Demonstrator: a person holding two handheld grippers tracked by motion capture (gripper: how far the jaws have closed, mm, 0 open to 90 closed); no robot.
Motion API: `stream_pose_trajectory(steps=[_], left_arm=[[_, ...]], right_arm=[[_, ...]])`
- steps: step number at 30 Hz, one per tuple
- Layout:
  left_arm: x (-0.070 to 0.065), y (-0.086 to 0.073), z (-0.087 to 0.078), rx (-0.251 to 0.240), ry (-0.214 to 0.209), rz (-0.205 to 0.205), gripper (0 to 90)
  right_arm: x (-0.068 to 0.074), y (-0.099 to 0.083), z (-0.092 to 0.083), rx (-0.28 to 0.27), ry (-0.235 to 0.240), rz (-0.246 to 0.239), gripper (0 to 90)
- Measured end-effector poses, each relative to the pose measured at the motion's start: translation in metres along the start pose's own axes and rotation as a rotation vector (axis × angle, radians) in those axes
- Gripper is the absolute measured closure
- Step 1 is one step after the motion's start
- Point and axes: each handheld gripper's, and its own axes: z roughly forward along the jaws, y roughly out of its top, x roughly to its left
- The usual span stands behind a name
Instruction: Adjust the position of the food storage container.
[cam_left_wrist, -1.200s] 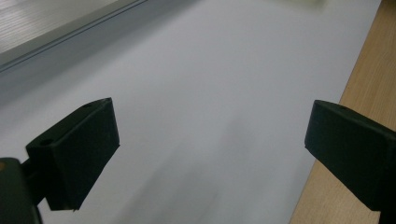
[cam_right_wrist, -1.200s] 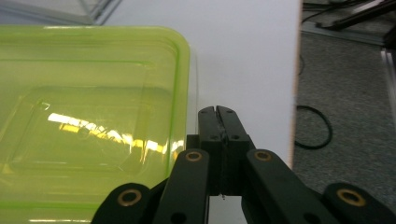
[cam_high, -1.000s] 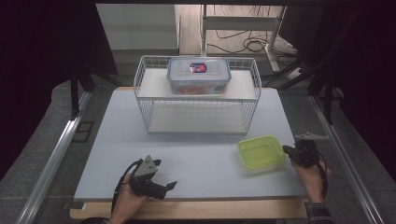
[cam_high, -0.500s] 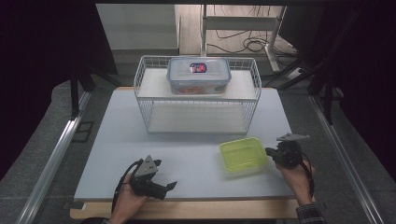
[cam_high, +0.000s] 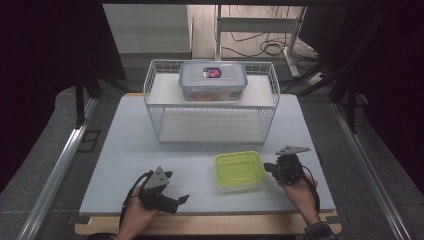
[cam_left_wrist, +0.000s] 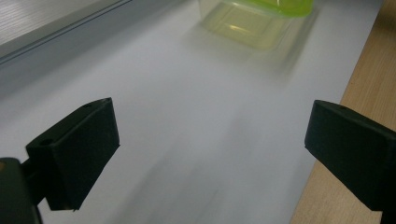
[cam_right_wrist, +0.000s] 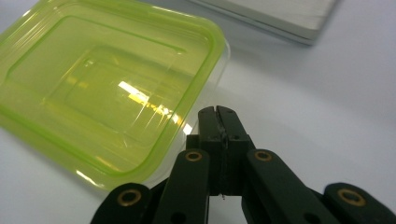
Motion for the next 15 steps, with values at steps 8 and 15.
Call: stream_pose_trajectory(steps=[8,15], left_arm=[[0.0,0.0,0.0,0.001,-0.002,0.0,3.2],[0.001,0.0,0.0,0.0,-0.004,-0.004,3.2]], right_arm=[[0.026,0.004,0.009,0.004,0.04,-0.057,89.1],[0.036,0.004,0.017,0.034,0.058,-0.096,89.1]])
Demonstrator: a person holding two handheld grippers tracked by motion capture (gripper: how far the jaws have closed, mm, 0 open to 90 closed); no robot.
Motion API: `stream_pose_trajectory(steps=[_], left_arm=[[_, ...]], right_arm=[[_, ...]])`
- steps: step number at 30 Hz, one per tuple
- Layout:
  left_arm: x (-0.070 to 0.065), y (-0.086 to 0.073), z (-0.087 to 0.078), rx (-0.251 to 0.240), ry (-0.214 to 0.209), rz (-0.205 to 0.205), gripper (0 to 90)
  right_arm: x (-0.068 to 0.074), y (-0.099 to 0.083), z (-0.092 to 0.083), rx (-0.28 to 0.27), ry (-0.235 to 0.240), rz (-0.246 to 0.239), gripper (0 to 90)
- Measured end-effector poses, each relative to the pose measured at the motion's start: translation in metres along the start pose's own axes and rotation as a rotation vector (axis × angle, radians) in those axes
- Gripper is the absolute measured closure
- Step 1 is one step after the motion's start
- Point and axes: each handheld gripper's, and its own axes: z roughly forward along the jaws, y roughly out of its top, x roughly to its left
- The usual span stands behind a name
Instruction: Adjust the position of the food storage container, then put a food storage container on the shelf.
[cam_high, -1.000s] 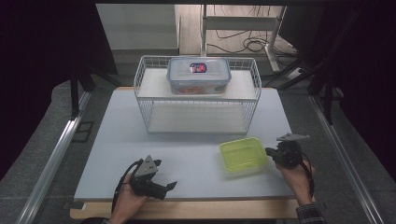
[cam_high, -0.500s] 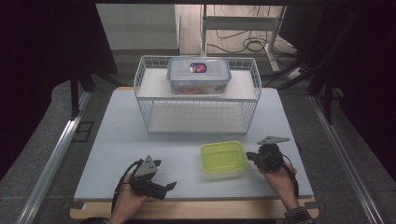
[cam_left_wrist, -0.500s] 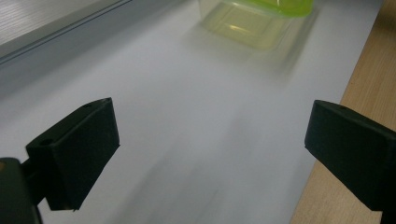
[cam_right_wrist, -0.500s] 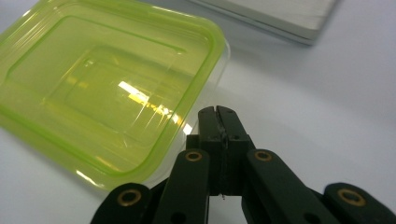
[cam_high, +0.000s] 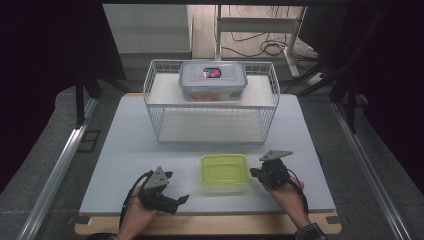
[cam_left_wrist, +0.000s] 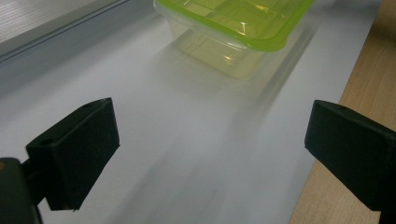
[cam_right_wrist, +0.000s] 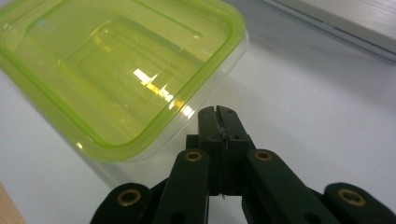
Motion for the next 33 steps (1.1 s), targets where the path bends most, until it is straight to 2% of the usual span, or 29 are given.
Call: stream_pose_trajectory(steps=[3,6,7,8,9,12,14,15,16,17,25,31,33], left_arm=[[0.0,0.0,0.0,0.001,0.001,-0.001,3.2],[0.0,0.0,-0.001,0.001,0.001,-0.003,3.2],[0.0,0.0,-0.001,0.001,0.001,-0.003,3.2],[0.001,-0.001,-0.001,0.002,0.001,-0.003,3.2],[0.001,-0.001,-0.001,0.003,0.0,-0.003,3.2],[0.001,-0.001,0.0,0.005,-0.003,-0.002,3.2],[0.001,-0.001,0.0,0.005,-0.002,-0.002,3.2],[0.001,-0.001,0.0,0.005,-0.002,-0.002,3.2],[0.001,-0.001,0.0,0.005,-0.003,-0.003,3.2],[0.001,-0.001,0.0,0.005,-0.002,-0.004,3.2],[0.001,-0.001,0.0,0.007,-0.005,-0.004,3.3],[0.001,-0.001,0.001,0.011,-0.002,-0.003,3.3],[0.001,-0.001,0.001,0.009,-0.001,-0.005,3.3]], right_arm=[[0.0,0.0,-0.002,-0.009,-0.02,-0.024,82.9],[-0.006,-0.001,-0.007,-0.026,-0.043,-0.008,72.3],[-0.006,-0.001,-0.007,-0.026,-0.043,-0.008,72.3],[-0.009,-0.002,-0.008,-0.033,-0.046,-0.001,68.3],[-0.015,-0.003,-0.012,-0.046,-0.045,0.033,61.4],[-0.02,-0.005,-0.015,-0.06,-0.042,0.061,53.8],[-0.024,-0.006,-0.016,-0.066,-0.036,0.098,49.1],[-0.024,-0.006,-0.016,-0.066,-0.036,0.098,49.1],[-0.025,-0.006,-0.017,-0.072,-0.033,0.121,45.8],[-0.028,-0.007,-0.018,-0.087,-0.001,0.152,41.7],[-0.026,-0.007,-0.022,-0.13,0.008,0.183,34.6],[-0.026,-0.007,-0.022,-0.16,0.082,0.233,39.1],[-0.026,-0.006,-0.021,-0.173,0.097,0.263,41.4]])
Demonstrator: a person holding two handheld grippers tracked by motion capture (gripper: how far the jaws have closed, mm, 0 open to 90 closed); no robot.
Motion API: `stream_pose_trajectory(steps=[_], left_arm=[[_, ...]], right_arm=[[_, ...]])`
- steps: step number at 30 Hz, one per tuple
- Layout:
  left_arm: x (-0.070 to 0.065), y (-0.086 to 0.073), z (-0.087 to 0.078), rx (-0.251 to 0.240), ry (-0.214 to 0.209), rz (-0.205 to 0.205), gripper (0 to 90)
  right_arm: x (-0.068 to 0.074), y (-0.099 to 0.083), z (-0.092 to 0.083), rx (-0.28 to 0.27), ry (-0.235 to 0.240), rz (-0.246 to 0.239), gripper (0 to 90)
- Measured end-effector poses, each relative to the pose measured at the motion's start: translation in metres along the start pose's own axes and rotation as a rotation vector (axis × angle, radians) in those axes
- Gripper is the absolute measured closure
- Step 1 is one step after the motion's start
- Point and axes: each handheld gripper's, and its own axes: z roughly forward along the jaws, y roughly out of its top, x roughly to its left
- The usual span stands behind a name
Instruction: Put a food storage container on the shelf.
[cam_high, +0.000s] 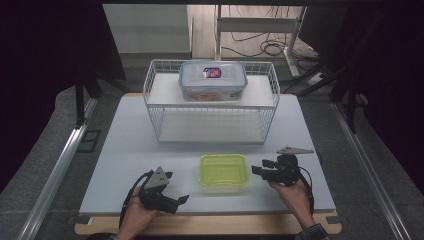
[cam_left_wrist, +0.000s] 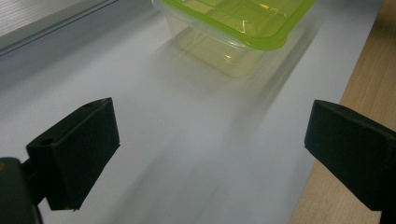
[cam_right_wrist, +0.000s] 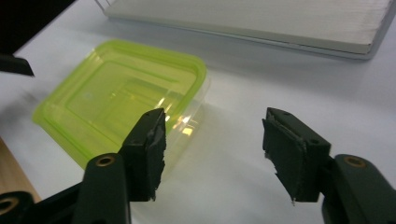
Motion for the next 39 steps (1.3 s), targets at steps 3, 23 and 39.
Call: stream_pose_trajectory(steps=[3,23,39], left_arm=[[0.0,0.0,0.0,-0.001,0.001,-0.001,3.3],[-0.001,0.001,0.002,0.006,-0.002,0.009,3.3],[0.0,0.0,0.001,0.001,0.001,-0.002,3.3]], right_arm=[[0.001,0.002,0.002,0.004,0.015,0.035,45.5],[-0.003,0.004,0.034,0.07,0.148,0.221,61.6],[-0.002,0.004,0.039,0.115,0.275,0.323,80.1]])
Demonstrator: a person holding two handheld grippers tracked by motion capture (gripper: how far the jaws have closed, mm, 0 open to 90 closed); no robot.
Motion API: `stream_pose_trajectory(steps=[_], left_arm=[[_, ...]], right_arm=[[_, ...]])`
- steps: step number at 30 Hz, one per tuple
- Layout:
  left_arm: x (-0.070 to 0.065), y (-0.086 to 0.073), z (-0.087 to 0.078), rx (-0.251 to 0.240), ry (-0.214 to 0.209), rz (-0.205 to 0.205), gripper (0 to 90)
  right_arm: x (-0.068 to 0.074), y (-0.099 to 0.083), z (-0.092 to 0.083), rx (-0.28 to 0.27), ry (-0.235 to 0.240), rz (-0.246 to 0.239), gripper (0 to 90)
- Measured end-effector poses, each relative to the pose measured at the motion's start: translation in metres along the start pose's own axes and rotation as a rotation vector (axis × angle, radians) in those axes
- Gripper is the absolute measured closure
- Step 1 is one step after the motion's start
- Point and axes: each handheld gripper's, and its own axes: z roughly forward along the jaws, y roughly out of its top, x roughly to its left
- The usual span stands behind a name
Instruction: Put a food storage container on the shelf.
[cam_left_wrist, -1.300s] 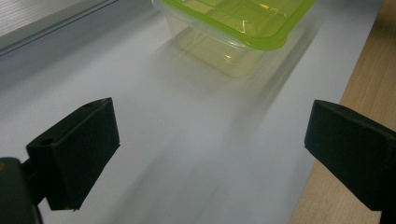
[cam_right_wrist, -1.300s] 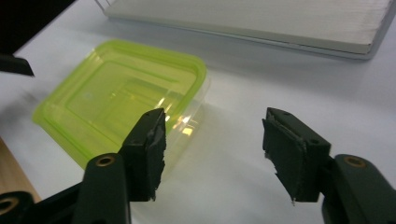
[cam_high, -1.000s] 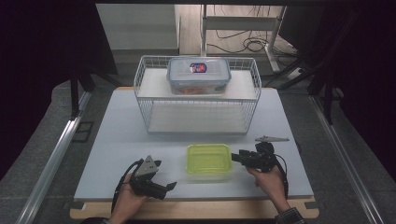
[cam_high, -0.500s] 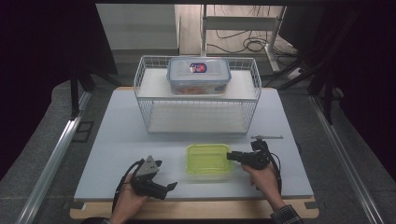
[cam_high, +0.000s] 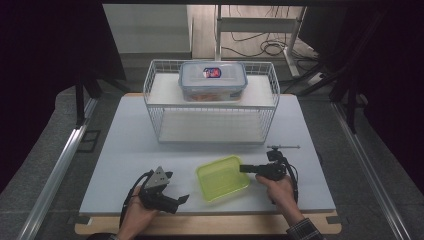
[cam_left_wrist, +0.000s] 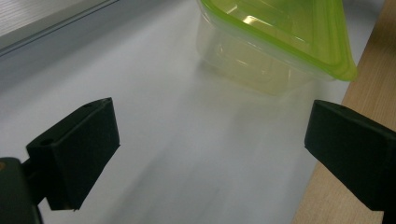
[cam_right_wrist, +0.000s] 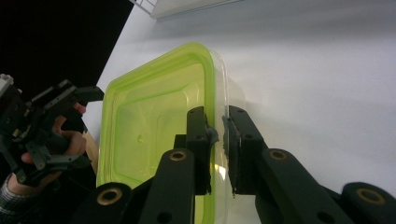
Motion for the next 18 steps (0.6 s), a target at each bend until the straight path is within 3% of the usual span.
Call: stream_pose_trajectory(steps=[6,18], left_arm=[[0.001,0.0,-0.001,-0.004,0.006,-0.001,3.3],[0.001,0.0,-0.002,-0.006,0.009,-0.003,3.3]], right_arm=[[-0.002,0.002,-0.007,-0.029,0.041,0.031,80.2],[0.002,0.009,-0.03,-0.117,0.076,0.023,80.1]])
